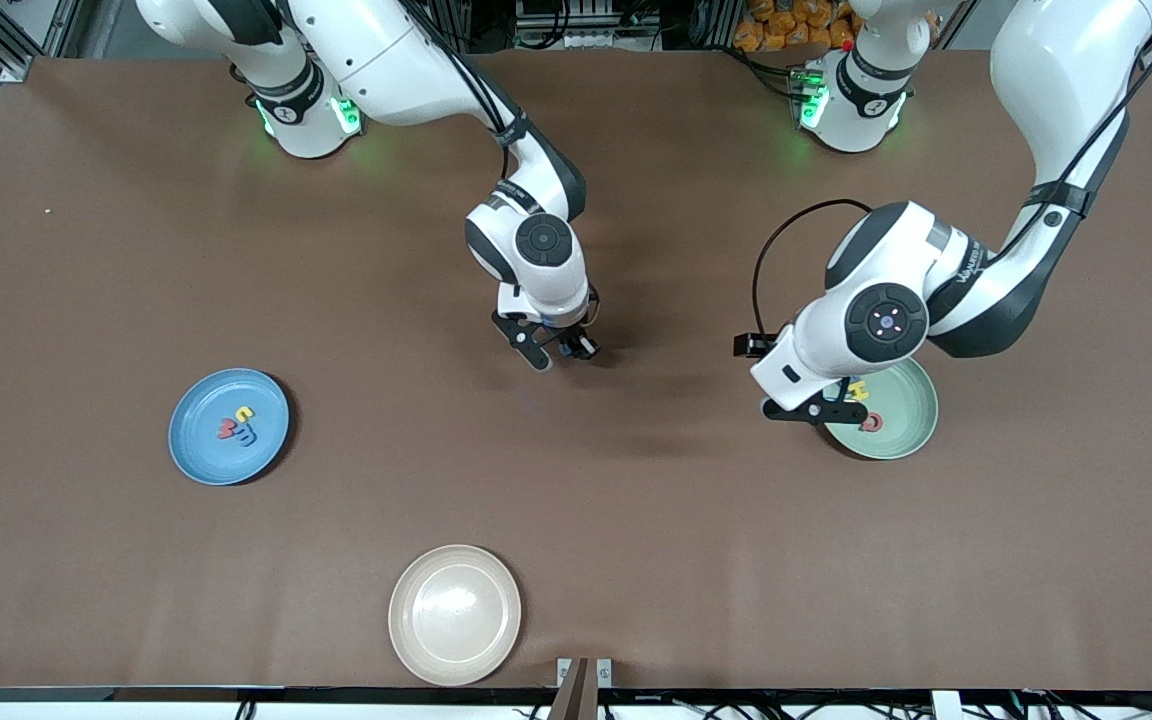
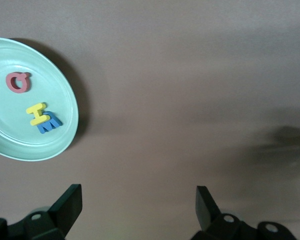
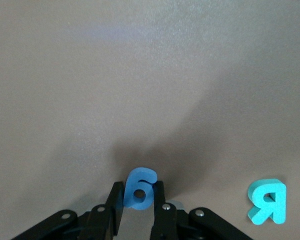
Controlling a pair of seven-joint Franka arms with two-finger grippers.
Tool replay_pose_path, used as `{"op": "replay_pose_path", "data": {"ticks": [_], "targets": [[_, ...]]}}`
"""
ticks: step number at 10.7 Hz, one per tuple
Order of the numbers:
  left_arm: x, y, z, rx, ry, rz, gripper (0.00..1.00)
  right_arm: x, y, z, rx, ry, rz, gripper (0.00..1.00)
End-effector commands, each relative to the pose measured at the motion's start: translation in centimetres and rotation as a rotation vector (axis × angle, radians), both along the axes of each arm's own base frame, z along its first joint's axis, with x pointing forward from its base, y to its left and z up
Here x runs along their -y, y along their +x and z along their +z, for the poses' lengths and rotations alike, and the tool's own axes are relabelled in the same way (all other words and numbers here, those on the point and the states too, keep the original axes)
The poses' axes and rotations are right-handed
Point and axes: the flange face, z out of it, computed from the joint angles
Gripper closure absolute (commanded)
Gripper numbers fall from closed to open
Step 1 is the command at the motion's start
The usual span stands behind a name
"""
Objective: Sort upper and lower case letters into plates
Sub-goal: 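Release the a on the green plate while the right gripper grasps b, then carry the blue b to the blue plate while the left gripper reaches R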
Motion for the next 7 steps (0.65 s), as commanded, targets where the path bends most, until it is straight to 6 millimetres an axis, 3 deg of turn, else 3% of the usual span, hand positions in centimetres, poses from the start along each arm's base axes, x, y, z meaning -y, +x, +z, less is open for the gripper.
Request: {"op": "replay_pose_path", "data": {"ticks": [1, 3, 4, 7], "targets": [[0.8, -0.2, 1.4, 0.014, 0.011, 0.035, 0.0, -0.3, -0.2, -0.3, 0.017, -0.007, -0.009, 1.0], [1.7, -0.5, 1.8, 0.02, 0.012, 0.045, 0.0, 0.3, 1.1, 0.6, 0.052, -0.02, 0.022, 1.0], [2.0, -0.5, 2.3, 0.027, 0.005, 0.049, 0.0, 1.1, 2.8, 1.6, 0.071, -0.019, 0.019, 1.0], [2.3, -0.6, 3.2, 0.04, 0.0, 0.044, 0.0, 5.4, 7.5, 2.9, 0.066, -0.042, 0.1, 1.0]]}}
